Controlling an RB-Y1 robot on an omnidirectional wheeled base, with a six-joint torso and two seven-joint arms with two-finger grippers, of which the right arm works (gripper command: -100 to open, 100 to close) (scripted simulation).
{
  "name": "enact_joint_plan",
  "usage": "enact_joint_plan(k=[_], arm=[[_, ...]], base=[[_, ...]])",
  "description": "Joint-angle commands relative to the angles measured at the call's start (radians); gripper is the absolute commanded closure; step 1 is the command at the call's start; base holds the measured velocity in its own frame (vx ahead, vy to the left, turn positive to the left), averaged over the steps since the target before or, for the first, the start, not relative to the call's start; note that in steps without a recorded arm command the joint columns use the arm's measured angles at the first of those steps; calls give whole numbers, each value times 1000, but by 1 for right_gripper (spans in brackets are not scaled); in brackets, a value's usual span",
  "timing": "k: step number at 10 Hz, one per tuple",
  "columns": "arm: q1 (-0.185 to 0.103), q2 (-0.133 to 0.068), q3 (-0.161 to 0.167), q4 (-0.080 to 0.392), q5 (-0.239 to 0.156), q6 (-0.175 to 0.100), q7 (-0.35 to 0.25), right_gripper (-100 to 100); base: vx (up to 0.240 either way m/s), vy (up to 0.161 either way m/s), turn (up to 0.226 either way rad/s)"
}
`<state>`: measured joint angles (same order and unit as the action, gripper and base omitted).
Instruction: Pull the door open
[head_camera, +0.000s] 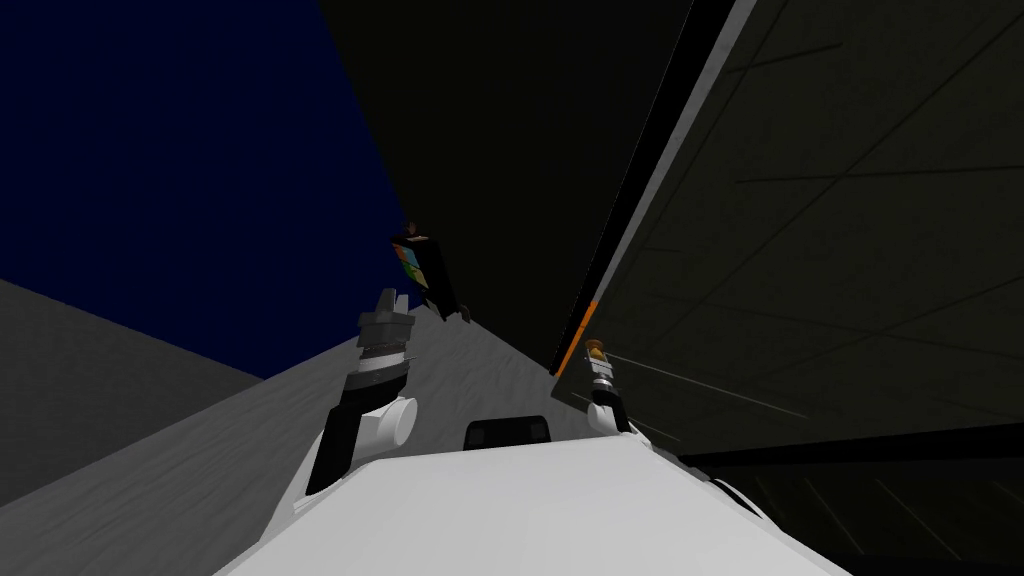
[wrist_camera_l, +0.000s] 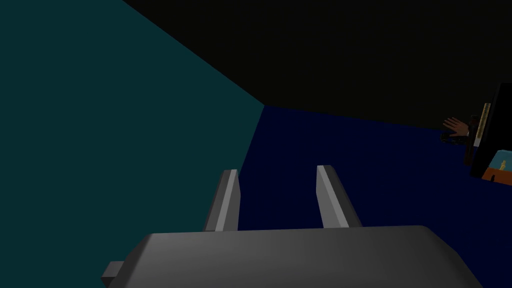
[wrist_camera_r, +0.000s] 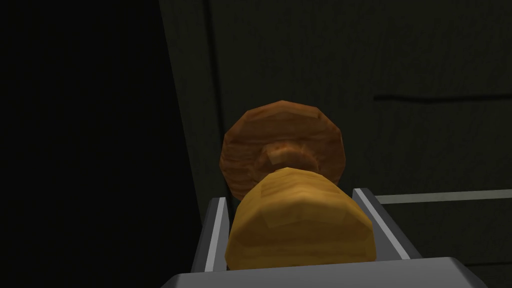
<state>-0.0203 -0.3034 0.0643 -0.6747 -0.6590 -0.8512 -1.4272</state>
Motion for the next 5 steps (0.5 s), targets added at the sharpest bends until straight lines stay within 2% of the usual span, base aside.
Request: enact_joint_plan(k=[1, 3, 5], arm=[[7, -5, 16, -2, 8, -2, -15, 100], [12, -15, 38, -11, 19, -3, -36, 100], [19, -29, 66, -21, 34, -4, -63, 100]], base=[[-186, -19, 87], [-201, 2, 79], [-260, 7, 93]])
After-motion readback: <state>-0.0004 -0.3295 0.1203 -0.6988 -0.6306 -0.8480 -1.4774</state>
